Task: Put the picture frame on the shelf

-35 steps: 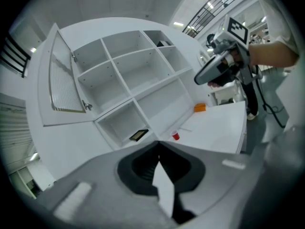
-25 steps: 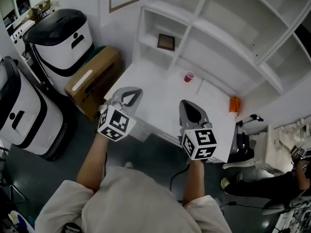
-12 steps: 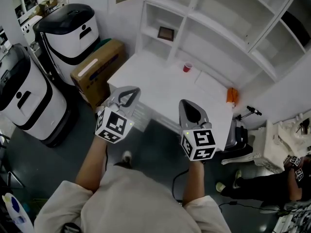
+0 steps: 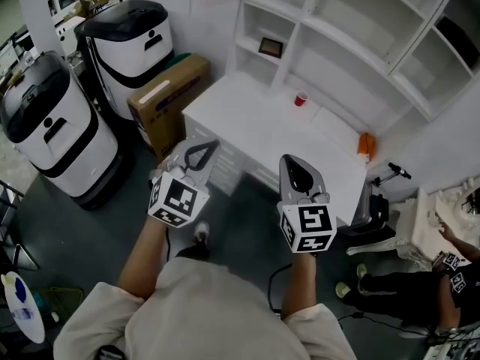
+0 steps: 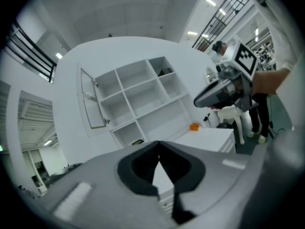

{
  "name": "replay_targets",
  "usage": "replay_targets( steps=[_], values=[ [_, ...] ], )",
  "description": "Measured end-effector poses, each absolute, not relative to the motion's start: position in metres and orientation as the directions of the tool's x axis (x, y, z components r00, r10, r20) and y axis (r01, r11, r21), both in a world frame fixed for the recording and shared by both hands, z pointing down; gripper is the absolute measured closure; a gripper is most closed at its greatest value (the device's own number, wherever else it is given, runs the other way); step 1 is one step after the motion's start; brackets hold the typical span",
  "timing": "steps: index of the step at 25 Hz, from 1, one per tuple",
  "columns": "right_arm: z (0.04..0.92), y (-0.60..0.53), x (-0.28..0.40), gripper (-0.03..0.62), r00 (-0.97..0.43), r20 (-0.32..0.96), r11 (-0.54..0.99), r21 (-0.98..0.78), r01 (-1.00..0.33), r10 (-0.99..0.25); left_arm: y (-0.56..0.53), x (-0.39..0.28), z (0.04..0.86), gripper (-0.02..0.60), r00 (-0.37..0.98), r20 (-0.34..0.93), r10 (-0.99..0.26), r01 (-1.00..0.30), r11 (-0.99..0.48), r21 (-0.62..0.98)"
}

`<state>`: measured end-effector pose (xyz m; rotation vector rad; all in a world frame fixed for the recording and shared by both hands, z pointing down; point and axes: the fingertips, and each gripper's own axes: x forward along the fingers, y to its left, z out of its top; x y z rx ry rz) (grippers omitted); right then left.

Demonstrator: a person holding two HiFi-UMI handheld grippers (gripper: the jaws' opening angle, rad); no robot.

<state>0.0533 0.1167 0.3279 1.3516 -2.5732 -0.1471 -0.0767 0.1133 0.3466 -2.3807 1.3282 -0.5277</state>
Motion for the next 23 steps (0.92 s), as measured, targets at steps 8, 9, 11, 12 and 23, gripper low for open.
replay_targets(
  steps=[8, 9, 11, 12, 23],
  values=[
    [0.331, 0.149, 0.062, 0.588, -0.554, 0.152, 0.574, 0.185, -0.797, -0.818, 0.151, -0.071, 0.339, 0.577, 0.476, 0.121, -0.871, -0.733, -0.469, -0.492],
    [0.332, 0.151, 0.063, 0.588, -0.555, 0.155, 0.576, 0.186, -0.796, -0.817, 0.154, -0.069, 0.338, 0.577, 0.477, 0.119, -0.871, -0.733, -0.468, -0.493],
    [0.335, 0.155, 0.064, 0.588, -0.558, 0.16, 0.58, 0.187, -0.793, -0.814, 0.158, -0.066, 0.338, 0.577, 0.479, 0.115, -0.87, -0.732, -0.468, -0.495],
    [0.336, 0.156, 0.065, 0.588, -0.559, 0.163, 0.581, 0.184, -0.793, -0.813, 0.159, -0.065, 0.338, 0.578, 0.479, 0.116, -0.87, -0.732, -0.468, -0.495],
    [0.358, 0.148, 0.066, 0.588, -0.56, 0.2, 0.589, 0.143, -0.795, -0.804, 0.144, -0.076, 0.349, 0.578, 0.439, 0.123, -0.89, -0.772, -0.443, -0.456]
  ],
)
